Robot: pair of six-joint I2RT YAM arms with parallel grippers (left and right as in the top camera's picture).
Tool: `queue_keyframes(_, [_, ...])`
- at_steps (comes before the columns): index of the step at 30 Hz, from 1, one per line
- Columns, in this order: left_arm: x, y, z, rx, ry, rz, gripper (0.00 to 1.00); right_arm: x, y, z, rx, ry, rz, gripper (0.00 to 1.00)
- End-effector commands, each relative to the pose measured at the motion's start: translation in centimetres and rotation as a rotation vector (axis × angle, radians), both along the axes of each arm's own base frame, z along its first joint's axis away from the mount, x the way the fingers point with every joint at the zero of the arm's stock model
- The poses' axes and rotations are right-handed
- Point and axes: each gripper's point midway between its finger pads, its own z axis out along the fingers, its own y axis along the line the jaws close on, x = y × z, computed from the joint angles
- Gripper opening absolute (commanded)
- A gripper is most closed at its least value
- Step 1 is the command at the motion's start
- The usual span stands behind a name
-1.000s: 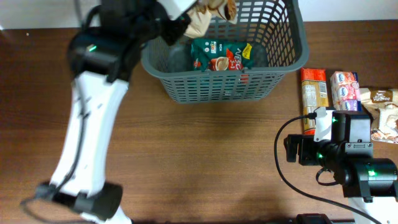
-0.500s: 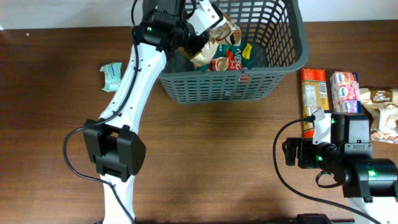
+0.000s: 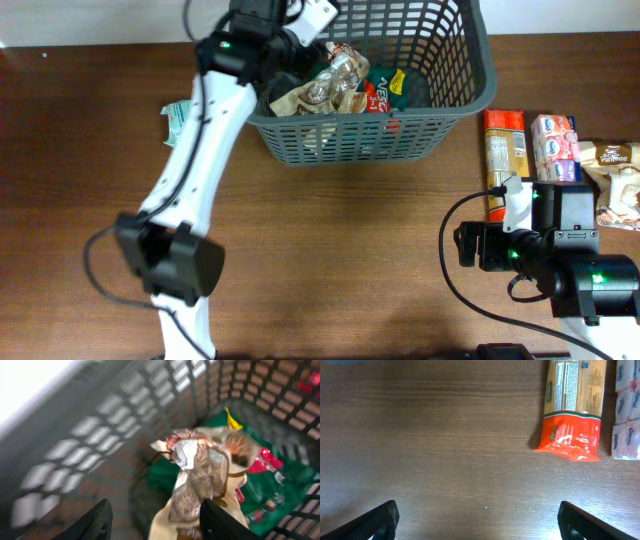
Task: Pack container
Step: 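Carry the snack bag with the left gripper and release it into the basket, then grasp the mint-green flushable wipes pack with the left gripper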
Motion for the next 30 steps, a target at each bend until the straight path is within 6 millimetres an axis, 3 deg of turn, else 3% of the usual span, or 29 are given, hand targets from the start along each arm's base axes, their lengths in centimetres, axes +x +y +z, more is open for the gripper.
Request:
queue_keyframes(1, [-4.0,4.9,13.2,-0.097,-0.217,0.144,0.5,0.1,0.3,0.9,0.016,-0.027,0.002,0.99])
queue_keyframes(2, [-4.8,6.1,14.4,-0.112,-0.23,0.185,0.51,0.1,0.3,0.9,0.016,-0.027,0.002,0.99])
queue_keyframes(5, [-7.6,12.1,17.7,-0.175,-0.247,0.416,0.5,0.1,0.3,0.9,0.016,-0.027,0.002,0.99])
queue_keyframes(7, [-8.8,15.3,17.6,-0.196,-0.215,0.534,0.49,0.1,0.3,0.9,0.016,-0.027,0.002,0.99])
queue_keyframes(10, [-9.9,19.5,15.6,-0.213,-0.116,0.676,0.48,0.1,0.3,0.9,0.016,-0.026,0.002,0.99])
queue_keyframes(13, [-10.0,23.1,12.1,-0.185,0.002,0.777,0.48,0.1,0.3,0.9,0.016,-0.027,0.002,0.99])
queue_keyframes(14, [-9.7,24.9,9.9,-0.161,0.069,0.823,0.49,0.1,0.3,0.9,0.016,-0.027,0.002,0.99])
queue_keyframes(16, [-8.9,26.3,6.9,-0.148,0.158,0.853,0.52,0.1,0.3,0.9,0.016,-0.027,0.002,0.99])
queue_keyframes(25, [-4.7,27.5,-8.0,-0.139,0.541,0.857,0.56,0.1,0.3,0.9,0.016,-0.025,0.002,0.99])
queue_keyframes(30, [-3.8,27.8,-14.2,-0.113,0.665,0.883,0.57,0.1,0.3,0.9,0.016,-0.025,0.002,0.99])
